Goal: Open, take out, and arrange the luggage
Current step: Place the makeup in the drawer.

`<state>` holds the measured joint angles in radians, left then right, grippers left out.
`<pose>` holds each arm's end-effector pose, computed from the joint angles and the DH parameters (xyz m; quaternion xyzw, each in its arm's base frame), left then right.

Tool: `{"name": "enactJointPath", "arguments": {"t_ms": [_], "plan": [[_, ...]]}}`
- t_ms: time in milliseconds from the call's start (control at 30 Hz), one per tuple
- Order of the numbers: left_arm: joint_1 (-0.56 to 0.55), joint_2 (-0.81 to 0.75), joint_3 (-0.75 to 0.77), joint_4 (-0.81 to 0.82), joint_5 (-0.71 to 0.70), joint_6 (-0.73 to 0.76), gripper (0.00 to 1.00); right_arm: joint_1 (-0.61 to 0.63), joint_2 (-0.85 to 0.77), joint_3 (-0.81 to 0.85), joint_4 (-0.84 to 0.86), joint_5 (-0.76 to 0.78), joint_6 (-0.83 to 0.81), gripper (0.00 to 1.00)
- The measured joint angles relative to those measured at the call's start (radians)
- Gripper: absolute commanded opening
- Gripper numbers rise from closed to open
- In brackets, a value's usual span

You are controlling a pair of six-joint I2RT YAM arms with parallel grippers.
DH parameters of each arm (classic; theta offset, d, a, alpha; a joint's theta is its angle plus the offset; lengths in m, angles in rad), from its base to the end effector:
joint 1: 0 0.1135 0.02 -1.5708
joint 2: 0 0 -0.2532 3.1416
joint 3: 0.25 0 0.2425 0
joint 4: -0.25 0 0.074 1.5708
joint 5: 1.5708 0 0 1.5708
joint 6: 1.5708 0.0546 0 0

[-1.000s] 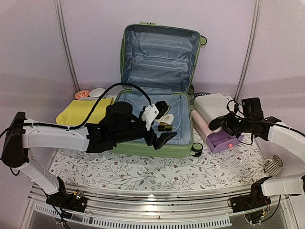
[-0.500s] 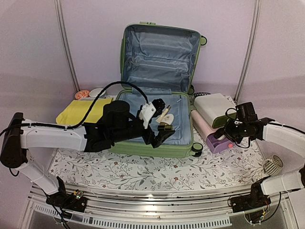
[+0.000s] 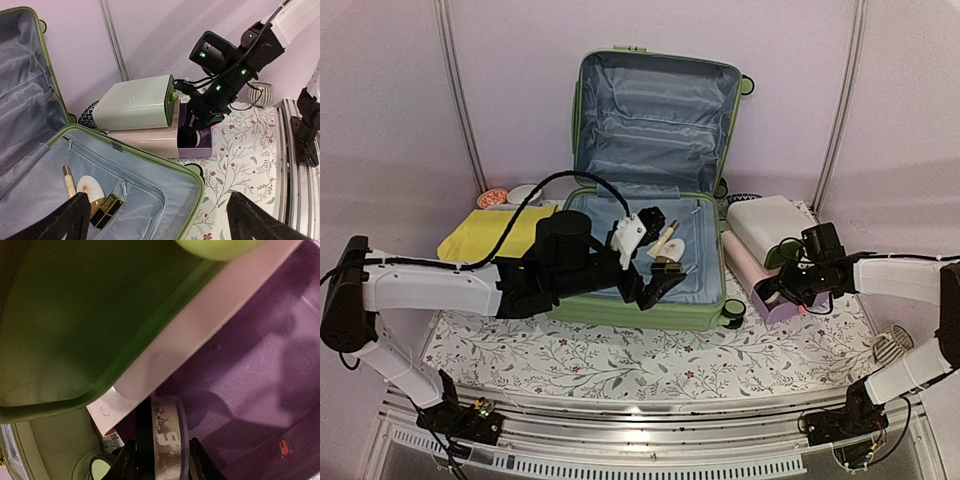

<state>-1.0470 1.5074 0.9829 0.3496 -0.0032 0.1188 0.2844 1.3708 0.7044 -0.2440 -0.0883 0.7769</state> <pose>0.1822 -0.3151 0.2781 0.4209 0.6402 -0.2866 0.5752 0.2580 0.0804 0.1622 0.2165 0.9200 0.1999 0.2582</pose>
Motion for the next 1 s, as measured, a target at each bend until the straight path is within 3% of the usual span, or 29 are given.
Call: {"name": "enactJointPath", "arguments": {"t_ms": [167, 333, 500, 1000], "plan": [[0.003, -0.007, -0.002, -0.004, 0.000, 0.000, 0.97, -0.040, 0.006, -0.033, 0.081, -0.082, -0.014, 0.16], [0.005, -0.011, -0.011, -0.004, 0.000, 0.000, 0.97, -0.070, -0.011, -0.080, 0.154, -0.131, -0.002, 0.26], [0.006, -0.011, -0.013, -0.005, 0.004, 0.000, 0.97, -0.105, -0.012, -0.109, 0.216, -0.196, 0.010, 0.28], [0.008, -0.011, -0.014, -0.005, 0.013, 0.000, 0.98, -0.114, 0.122, 0.039, 0.065, -0.127, -0.139, 0.25]]}}
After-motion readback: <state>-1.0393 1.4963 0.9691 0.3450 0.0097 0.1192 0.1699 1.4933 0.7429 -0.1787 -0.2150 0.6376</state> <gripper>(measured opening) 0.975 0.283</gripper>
